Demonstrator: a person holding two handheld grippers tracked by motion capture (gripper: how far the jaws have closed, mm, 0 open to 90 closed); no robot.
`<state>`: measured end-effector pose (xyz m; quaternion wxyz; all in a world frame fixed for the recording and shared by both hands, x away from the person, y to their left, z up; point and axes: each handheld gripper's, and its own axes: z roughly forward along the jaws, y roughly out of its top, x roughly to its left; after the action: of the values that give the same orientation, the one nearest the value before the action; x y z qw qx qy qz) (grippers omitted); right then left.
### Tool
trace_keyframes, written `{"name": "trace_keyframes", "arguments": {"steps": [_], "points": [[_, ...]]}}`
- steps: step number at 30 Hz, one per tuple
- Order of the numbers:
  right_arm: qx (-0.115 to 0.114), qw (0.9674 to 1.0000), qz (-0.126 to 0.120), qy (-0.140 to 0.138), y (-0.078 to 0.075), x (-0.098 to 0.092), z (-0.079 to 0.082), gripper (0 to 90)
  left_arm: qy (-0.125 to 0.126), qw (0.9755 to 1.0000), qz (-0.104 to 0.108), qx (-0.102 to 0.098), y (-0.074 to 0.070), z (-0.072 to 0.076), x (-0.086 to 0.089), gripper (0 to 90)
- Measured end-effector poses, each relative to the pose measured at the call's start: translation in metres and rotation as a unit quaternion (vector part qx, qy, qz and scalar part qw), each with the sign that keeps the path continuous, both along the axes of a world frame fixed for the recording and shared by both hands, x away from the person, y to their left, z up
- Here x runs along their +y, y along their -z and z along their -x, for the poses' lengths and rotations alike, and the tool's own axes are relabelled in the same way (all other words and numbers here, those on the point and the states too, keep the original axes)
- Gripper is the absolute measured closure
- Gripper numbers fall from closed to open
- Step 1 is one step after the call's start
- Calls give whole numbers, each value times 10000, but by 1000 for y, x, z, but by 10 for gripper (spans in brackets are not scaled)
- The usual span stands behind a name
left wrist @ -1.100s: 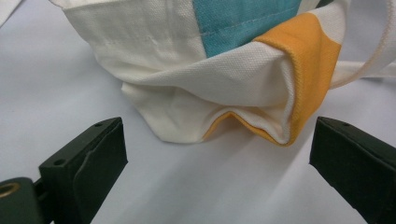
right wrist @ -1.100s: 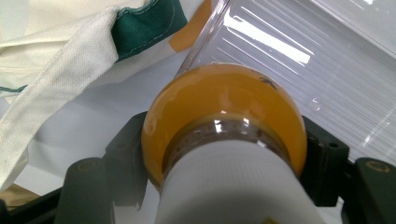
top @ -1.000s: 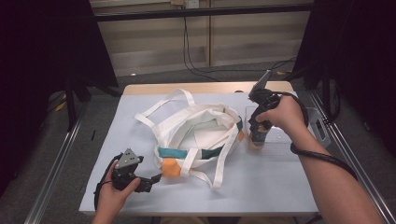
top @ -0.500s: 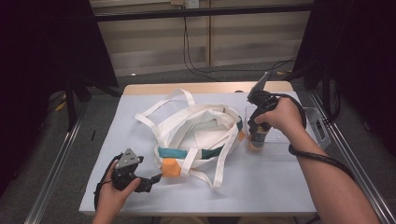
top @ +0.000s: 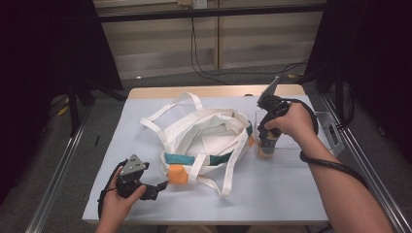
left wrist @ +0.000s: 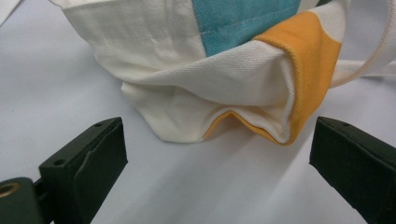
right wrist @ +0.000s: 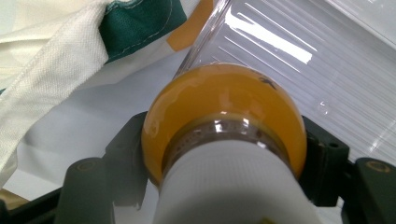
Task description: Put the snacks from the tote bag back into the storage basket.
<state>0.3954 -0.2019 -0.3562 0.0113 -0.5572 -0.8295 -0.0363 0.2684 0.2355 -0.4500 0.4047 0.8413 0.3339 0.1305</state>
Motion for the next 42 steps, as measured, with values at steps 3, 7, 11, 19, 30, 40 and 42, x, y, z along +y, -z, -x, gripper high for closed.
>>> {"name": "trace_keyframes", "arguments": {"steps": [3, 7, 11, 19, 30, 40, 42], "points": [[-19, 10000, -3, 6, 0, 0, 0, 306, -6, 10000, 26, 15, 0, 0, -1, 37], [-29, 10000, -11, 14, 0, 1, 0, 305, -4, 10000, 16, 19, 0, 0, -1, 37], [-45, 10000, -28, -18, 0, 0, 0, 304, 23, 10000, -21, 3, 1, 0, 0, 37], [-87, 9999, -79, 30, 1, -2, 1, 302, 13, 10000, -1, 16, 1, 0, -1, 37], [-208, 9996, -167, 47, 2, -3, 3, 298, -13, 10000, 22, 41, 1, 1, -1, 37], [-380, 9991, -199, -12, 4, -4, 8, 290, 31, 10000, -63, 41, 1, 0, -1, 37], [-352, 9992, -159, -35, 6, -4, 8, 257, 30, 10000, -59, 49, 2, 0, -1, 37]]}}
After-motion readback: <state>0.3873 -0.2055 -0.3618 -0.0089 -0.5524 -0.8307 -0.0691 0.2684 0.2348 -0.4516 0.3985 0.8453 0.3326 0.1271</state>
